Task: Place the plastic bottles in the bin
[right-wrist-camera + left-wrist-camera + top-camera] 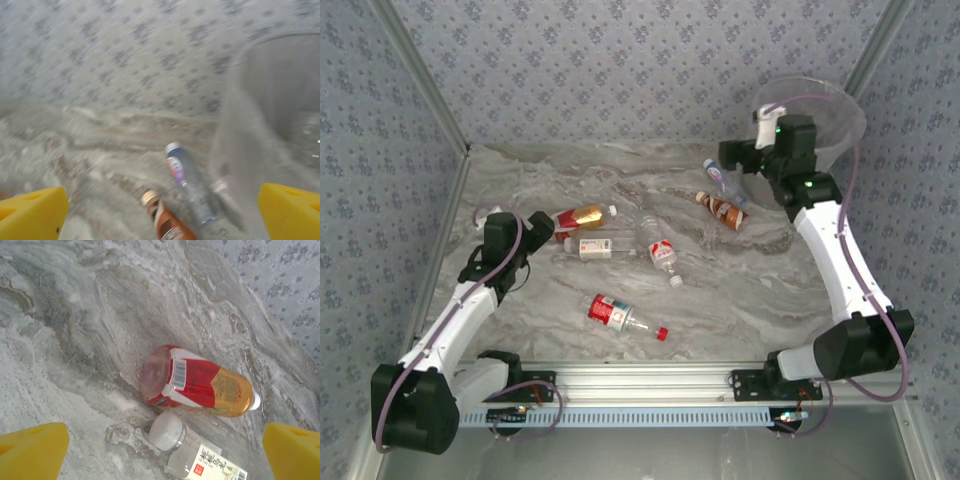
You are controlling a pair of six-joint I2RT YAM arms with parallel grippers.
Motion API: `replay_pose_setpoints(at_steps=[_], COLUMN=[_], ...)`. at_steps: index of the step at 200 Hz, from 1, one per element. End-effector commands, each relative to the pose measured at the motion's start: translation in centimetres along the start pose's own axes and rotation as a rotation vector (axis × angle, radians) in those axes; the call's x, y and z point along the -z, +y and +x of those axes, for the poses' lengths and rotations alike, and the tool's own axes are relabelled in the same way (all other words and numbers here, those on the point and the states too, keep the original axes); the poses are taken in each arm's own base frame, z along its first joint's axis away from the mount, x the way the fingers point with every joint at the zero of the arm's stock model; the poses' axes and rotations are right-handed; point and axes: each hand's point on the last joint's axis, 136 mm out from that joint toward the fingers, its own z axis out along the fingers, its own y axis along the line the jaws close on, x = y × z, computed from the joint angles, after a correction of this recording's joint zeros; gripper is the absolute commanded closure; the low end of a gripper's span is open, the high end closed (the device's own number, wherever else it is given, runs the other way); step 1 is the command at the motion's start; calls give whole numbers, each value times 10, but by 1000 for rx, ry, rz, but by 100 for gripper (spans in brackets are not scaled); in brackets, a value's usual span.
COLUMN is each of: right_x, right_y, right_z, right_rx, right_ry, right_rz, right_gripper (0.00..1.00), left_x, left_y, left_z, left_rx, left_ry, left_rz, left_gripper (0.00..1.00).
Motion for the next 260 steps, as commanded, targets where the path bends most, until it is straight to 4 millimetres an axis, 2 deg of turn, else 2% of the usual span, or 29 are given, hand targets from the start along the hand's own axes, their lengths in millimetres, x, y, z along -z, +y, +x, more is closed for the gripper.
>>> replay_pose_setpoints(at_steps=[1, 36, 69, 93, 136, 182, 260], right_x=[1, -14, -25, -44, -69, -90, -117], right_y=[21, 31, 54, 32, 5, -2, -23], right_z=[24, 63, 98, 119, 155, 182, 212], right_rx=[99, 77, 130, 133, 147, 174, 228], right_ry=[64, 175, 241, 311, 453, 581, 687], right_rz=[-58, -109, -219, -86, 28, 32, 103], right_gripper=[0, 0, 0, 0, 0, 1, 3], left_x=[0, -1, -2, -3, -6, -7, -7], left_y=[-8, -7, -5, -3, -2, 0, 3], left_z=[-4, -4, -3, -4, -4, -3, -3], left_rx=[30, 48, 59, 69, 78, 85, 87], left_ry=[-10, -8, -7, -6, 2, 6, 8], left_rz=[47, 49, 42, 36, 30, 22, 13], left_gripper=[1, 1, 1, 1, 1, 1, 1])
